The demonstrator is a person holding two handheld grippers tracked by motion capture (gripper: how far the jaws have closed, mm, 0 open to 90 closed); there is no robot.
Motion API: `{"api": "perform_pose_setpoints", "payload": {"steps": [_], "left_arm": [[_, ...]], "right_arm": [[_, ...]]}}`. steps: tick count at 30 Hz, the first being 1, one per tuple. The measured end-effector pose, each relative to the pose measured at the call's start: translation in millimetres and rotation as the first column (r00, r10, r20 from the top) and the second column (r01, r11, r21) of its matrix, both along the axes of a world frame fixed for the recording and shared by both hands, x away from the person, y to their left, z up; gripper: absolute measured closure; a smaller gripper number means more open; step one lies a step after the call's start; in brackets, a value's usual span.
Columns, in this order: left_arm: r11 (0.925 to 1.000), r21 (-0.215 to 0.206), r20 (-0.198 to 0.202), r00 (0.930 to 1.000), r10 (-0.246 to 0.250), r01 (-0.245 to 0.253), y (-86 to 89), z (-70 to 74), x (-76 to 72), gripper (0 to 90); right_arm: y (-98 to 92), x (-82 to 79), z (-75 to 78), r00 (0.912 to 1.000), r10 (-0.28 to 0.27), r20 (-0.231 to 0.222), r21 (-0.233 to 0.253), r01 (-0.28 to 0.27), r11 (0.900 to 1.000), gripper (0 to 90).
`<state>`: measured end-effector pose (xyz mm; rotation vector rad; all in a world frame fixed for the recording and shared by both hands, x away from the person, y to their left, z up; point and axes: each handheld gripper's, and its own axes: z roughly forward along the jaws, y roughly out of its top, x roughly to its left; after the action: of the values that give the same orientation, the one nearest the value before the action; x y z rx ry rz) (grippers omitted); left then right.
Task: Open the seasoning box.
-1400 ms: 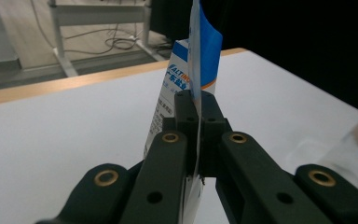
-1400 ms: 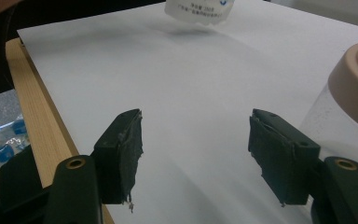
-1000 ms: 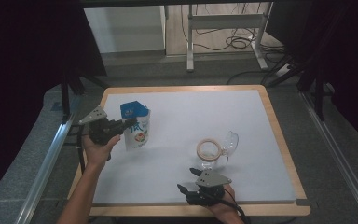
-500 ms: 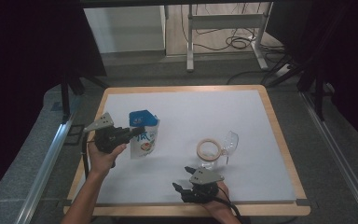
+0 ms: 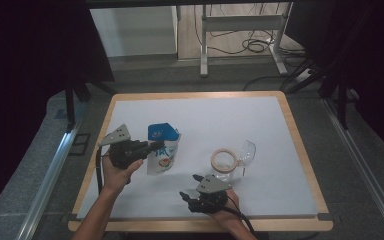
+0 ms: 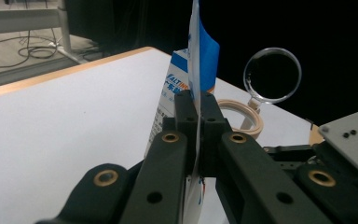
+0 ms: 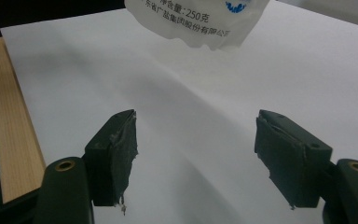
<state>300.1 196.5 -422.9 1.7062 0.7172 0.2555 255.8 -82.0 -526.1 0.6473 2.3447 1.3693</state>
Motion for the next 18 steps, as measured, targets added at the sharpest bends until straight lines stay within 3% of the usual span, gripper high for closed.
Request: {"api": "perform_pose_setpoints", "payload": {"steps": [10,18], "left_arm": [[0.9996,-0.006,0.002,0.9996,-0.028,0.028,-9.7,4.6,-5.6,90.0],[0.9979,-0.022,0.008,0.9981,-0.06,0.061,-18.7,11.4,-11.1,90.0]], "right_arm": [[12.8,9.1,-6.9,0.9994,-0.036,0.001,-0.016,0.036,0.999,30.0],[22.1,17.1,-7.4,0.9983,-0.058,-0.001,0.01,0.058,0.998,29.3]]}}
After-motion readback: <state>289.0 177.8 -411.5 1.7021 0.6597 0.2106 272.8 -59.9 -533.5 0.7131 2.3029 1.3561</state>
